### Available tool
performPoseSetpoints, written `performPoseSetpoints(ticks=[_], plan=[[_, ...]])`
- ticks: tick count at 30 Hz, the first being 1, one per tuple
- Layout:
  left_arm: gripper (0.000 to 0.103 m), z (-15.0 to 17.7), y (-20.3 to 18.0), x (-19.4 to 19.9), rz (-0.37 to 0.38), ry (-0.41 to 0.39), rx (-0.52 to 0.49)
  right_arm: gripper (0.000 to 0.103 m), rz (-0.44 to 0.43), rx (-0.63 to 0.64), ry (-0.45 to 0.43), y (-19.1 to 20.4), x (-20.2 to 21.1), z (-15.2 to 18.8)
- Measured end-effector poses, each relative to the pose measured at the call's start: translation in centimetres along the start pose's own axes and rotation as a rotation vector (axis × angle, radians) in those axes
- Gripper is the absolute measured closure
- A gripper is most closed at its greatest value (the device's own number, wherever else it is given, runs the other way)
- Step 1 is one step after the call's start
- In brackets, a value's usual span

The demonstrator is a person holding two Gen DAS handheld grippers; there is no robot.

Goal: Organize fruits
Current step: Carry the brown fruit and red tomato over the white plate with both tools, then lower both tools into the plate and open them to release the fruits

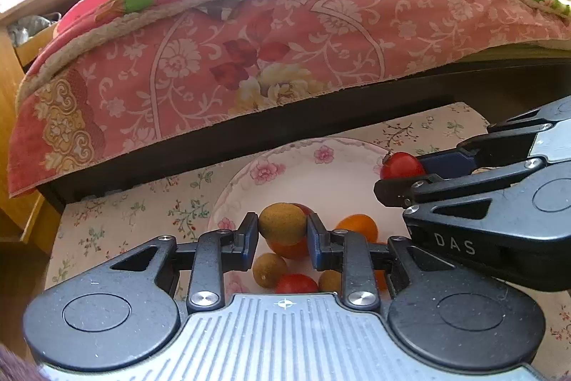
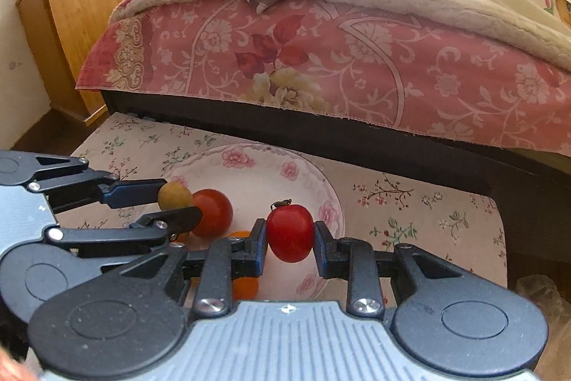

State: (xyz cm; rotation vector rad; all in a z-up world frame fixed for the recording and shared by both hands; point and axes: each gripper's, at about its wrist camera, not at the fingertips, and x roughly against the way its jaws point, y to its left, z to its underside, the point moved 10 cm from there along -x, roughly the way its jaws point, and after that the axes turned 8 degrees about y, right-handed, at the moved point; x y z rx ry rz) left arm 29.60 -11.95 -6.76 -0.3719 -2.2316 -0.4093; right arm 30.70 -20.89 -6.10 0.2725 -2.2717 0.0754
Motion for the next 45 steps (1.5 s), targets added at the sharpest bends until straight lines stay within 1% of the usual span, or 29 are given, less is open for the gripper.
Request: performPoseSetpoints(ticks=[8, 14, 27, 32, 45], plan=[[0.068, -0.5, 0.5, -1.2, -0.014, 0.003, 0.001, 0.071, -0.020, -0.013, -0.005, -0.2, -1.4, -0.7], [0.067, -1.1, 1.0, -1.6, -0.005, -0.004, 0.020, 0.071, -0.042, -0.035, -0.011, -0.4, -2.0, -1.2], [0.067, -1.9, 1.1, -2.0, 0.012, -0.013, 0.018, 0.070, -0.061, -0.077, -0.006, -1.2, -3.0, -1.3], [0.064, -2.1, 1.2, -1.9, 0.023, -0.011, 0.030, 0.070, -0.060, -0.089, -0.004, -1.4, -3.3, -1.2], [0.059, -2.4, 1.3, -1.4, 0.017, -0.023, 0.041, 0.069, -0.056, -0.100, -0.016, -1.6, -2.9, -1.5]])
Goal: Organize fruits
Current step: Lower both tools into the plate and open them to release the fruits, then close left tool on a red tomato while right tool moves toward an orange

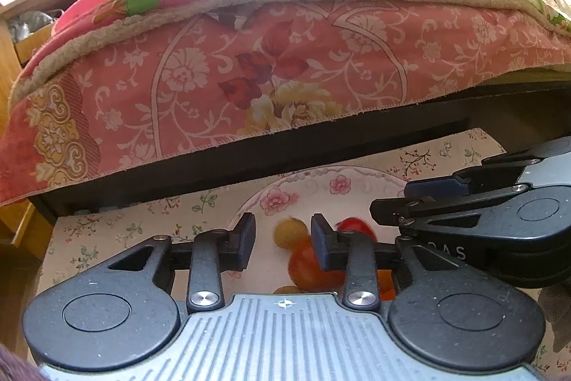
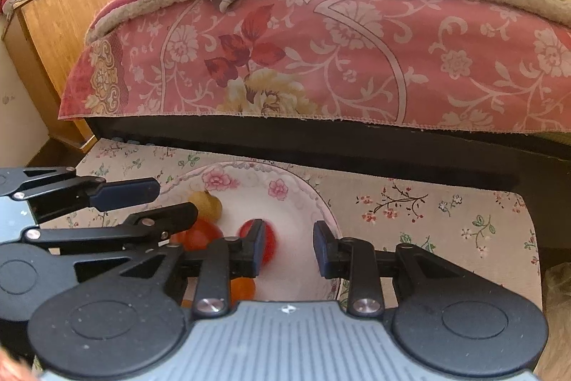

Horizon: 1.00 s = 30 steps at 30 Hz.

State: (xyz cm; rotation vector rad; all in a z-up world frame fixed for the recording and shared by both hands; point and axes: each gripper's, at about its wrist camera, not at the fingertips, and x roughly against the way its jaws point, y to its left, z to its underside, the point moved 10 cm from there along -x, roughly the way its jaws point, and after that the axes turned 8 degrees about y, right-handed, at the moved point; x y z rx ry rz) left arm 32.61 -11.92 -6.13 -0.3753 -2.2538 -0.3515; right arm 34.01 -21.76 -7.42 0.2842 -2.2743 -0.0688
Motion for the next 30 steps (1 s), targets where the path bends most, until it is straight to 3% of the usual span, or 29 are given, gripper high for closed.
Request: performPoseSetpoints(ticks=[18, 30], plan=[[0.060, 0.9, -0.1, 4.0, 0.012, -0.018, 0.019, 0.069, 0.014, 0.024, -0.009, 2.0, 3.7, 0.6], [0.057, 6.4, -0.4, 8.2, 0.063, 0.012, -0.033, 0.068, -0.017, 0.054, 0.047, 5.5, 6.9, 5.8]])
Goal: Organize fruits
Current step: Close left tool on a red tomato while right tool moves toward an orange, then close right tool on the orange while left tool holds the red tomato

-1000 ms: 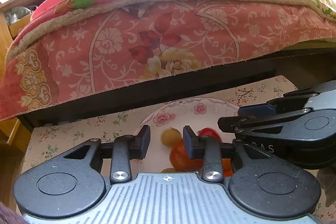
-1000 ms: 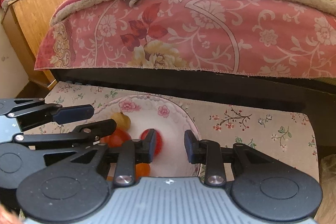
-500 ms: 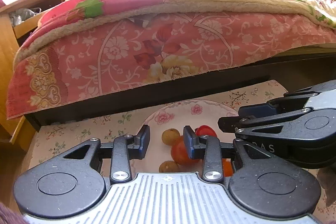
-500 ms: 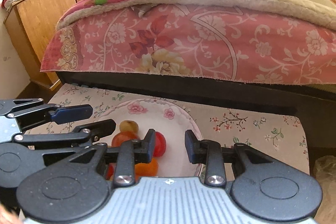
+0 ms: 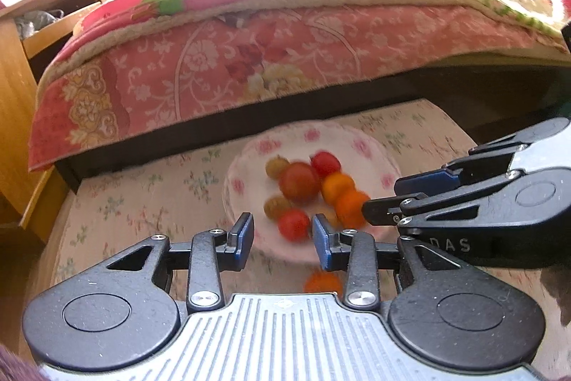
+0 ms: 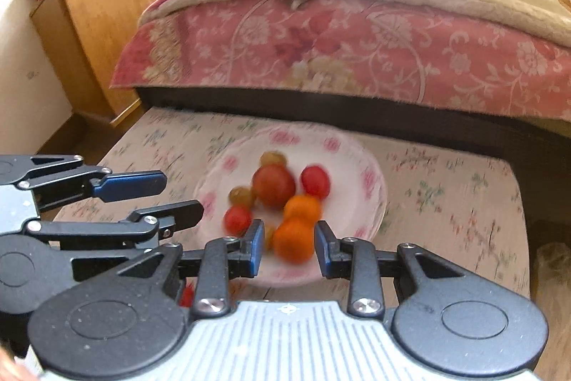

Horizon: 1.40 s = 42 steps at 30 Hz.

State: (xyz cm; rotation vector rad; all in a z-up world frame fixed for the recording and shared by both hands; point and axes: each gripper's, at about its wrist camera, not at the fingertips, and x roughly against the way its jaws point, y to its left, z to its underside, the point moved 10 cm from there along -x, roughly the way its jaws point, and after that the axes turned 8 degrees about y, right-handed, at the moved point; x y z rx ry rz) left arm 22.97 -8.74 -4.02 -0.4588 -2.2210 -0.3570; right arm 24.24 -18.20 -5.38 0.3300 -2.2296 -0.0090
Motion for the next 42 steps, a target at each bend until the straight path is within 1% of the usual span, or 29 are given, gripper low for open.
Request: performPoseSetpoints(ticks=[2, 6, 13, 18, 20, 21, 22, 27, 34, 38, 42], plan=[[0.057, 1.2, -0.2, 0.2, 0.006, 0.017, -0.012, 0.065, -0.002, -0.003, 0.020, 0.3, 0.3, 1.2], [0.057, 3.3, -0.4, -0.7, 0.016, 0.062, -0.037, 0.065, -0.007, -0.018, 0.048, 0.6, 0.6, 2.9], [0.056, 5.7, -1.1, -3.0, 0.027, 0.123, -0.073, 0.065, -0.008, -0.024, 0.093, 0.5, -0.3, 4.7], [0.057, 6.3, -1.4, -4.5, 0.030, 0.143, -0.081, 0.065, -0.021, -0.016, 0.096, 0.7, -1.0, 4.6], [0.062, 6.3, -1.5, -4.7, 0.041, 0.139, -0.076, 0.065, -0.024, -0.015, 0.095, 0.7, -1.1, 4.5], [0.066, 6.3, -1.6, -4.8, 0.045, 0.140, -0.077, 0.065, -0.026, -0.015, 0.094, 0.7, -1.2, 4.5], [0.067, 6.3, -1.6, -4.7, 0.047, 0.139, -0.076, 0.065, -0.029, -0.014, 0.094, 0.8, -1.3, 4.5], [0.067, 6.7, -1.2, -4.3, 0.045, 0.138, -0.071, 0.065, -0.042, 0.011, 0.102, 1.7, -1.9, 4.8], [0.067, 7.5, 0.4, -2.9, 0.045, 0.138, -0.044, 0.065, -0.069, 0.038, 0.100, 3.0, -2.9, 4.9], [0.067, 8.2, 1.0, -2.8, 0.047, 0.146, -0.039, 0.065, -0.092, 0.059, 0.094, 4.2, -3.6, 4.6], [0.067, 8.7, 1.4, -2.9, 0.055, 0.152, -0.031, 0.065, -0.089, 0.076, 0.088, 5.1, -5.0, 4.0]])
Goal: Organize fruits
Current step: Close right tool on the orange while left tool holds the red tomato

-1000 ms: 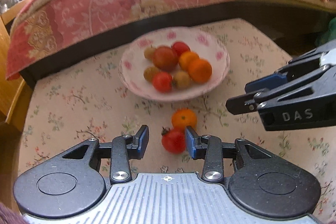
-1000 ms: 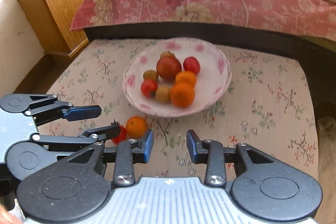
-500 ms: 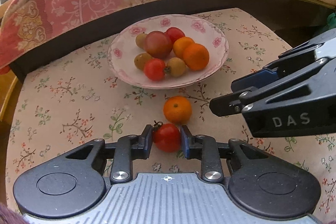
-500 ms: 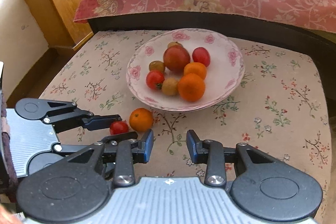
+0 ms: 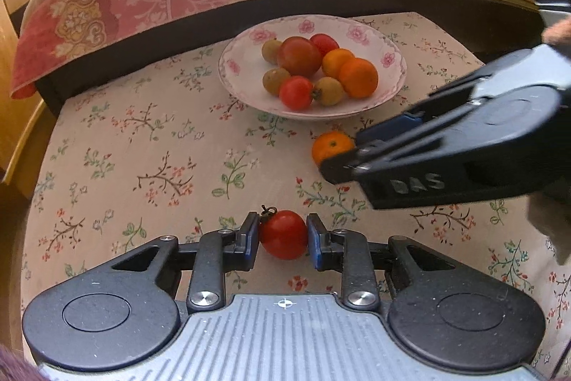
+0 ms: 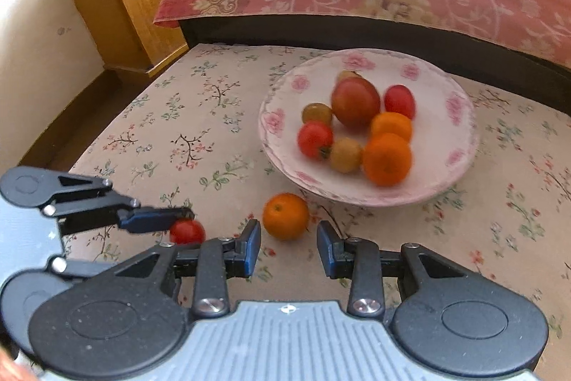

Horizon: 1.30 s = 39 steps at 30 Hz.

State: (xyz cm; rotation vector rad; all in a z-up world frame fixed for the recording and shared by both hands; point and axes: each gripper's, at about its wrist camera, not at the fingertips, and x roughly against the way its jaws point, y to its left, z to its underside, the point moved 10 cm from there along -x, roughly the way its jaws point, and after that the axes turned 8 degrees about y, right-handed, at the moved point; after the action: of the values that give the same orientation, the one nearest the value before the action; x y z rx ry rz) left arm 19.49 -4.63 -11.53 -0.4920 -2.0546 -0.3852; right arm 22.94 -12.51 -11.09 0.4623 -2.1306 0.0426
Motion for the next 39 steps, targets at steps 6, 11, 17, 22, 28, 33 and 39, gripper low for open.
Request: performPoseSetpoints(ticks=[6, 11, 17, 22, 28, 33, 39], plan=[[0.066, 0.3, 0.3, -0.2, 0.007, -0.003, 0.009, 0.065, 0.019, 0.018, -0.020, 0.2, -1.2, -0.5], [0.067, 0.1, 0.0, -0.2, 0.011, -0.006, 0.006, 0.069, 0.060, 0.056, -0.005, 0.4, -0.8, 0.1], [0.067, 0.3, -2.0, 0.3, 0.051, -0.012, -0.011, 0.069, 0.107, 0.023, 0.042, -0.9, 1.9, 3.8], [0.066, 0.7, -5.0, 0.7, 0.065, -0.015, -0.070, 0.069, 0.150, -0.009, 0.059, -1.9, 4.2, 7.8], [0.063, 1.1, -5.8, 1.0, 0.023, -0.027, -0.070, 0.067, 0.158, 0.028, 0.041, -1.7, 5.0, 9.7], [0.053, 1.5, -5.1, 1.5, -0.001, -0.018, -0.025, 0.053, 0.107, 0.023, 0.038, -2.1, 5.3, 10.0], [0.050, 0.9, -5.4, 1.2, -0.018, -0.022, -0.039, 0.053, 0.080, 0.003, 0.029, -2.8, 6.0, 10.3]])
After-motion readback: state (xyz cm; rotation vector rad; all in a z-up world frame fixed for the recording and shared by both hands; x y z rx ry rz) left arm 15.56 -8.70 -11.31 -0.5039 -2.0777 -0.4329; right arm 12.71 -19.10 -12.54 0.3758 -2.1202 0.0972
